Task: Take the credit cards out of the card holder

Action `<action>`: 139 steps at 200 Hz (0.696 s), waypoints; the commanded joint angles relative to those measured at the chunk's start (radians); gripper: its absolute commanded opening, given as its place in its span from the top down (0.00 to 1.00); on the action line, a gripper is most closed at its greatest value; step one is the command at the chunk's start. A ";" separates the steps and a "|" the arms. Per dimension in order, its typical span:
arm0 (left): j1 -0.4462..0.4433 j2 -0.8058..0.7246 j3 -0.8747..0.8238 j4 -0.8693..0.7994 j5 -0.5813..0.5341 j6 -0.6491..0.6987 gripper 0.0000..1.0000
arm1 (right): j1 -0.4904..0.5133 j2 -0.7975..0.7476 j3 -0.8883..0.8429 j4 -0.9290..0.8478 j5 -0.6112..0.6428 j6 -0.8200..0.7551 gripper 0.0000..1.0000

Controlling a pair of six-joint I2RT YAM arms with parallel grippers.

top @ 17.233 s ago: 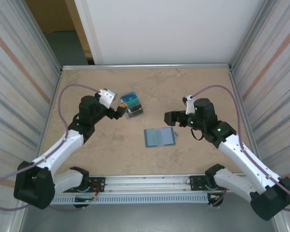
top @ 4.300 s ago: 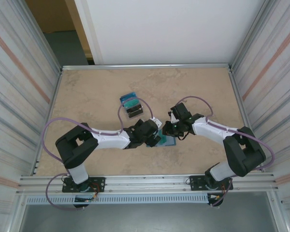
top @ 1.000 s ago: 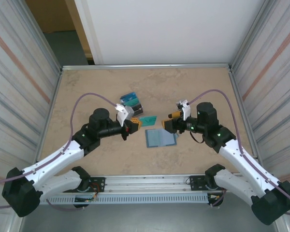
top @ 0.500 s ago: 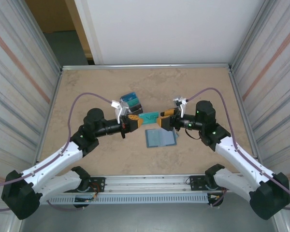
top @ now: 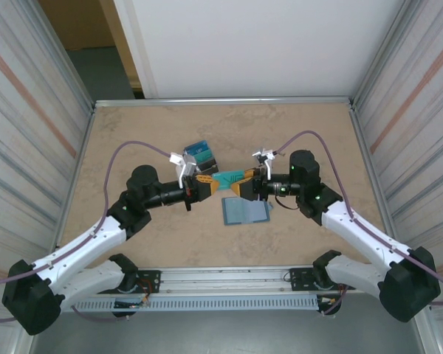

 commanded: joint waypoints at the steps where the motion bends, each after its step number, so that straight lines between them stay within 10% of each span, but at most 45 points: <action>1: 0.013 -0.024 -0.002 0.032 0.003 -0.002 1.00 | 0.018 0.009 0.046 0.005 -0.028 -0.023 0.73; 46: 0.049 -0.050 0.003 -0.030 0.005 0.003 1.00 | 0.022 -0.028 0.059 -0.069 0.022 -0.063 0.97; 139: 0.066 -0.022 0.190 -0.385 0.048 0.288 0.34 | 0.022 -0.055 0.123 -0.330 0.104 -0.173 1.00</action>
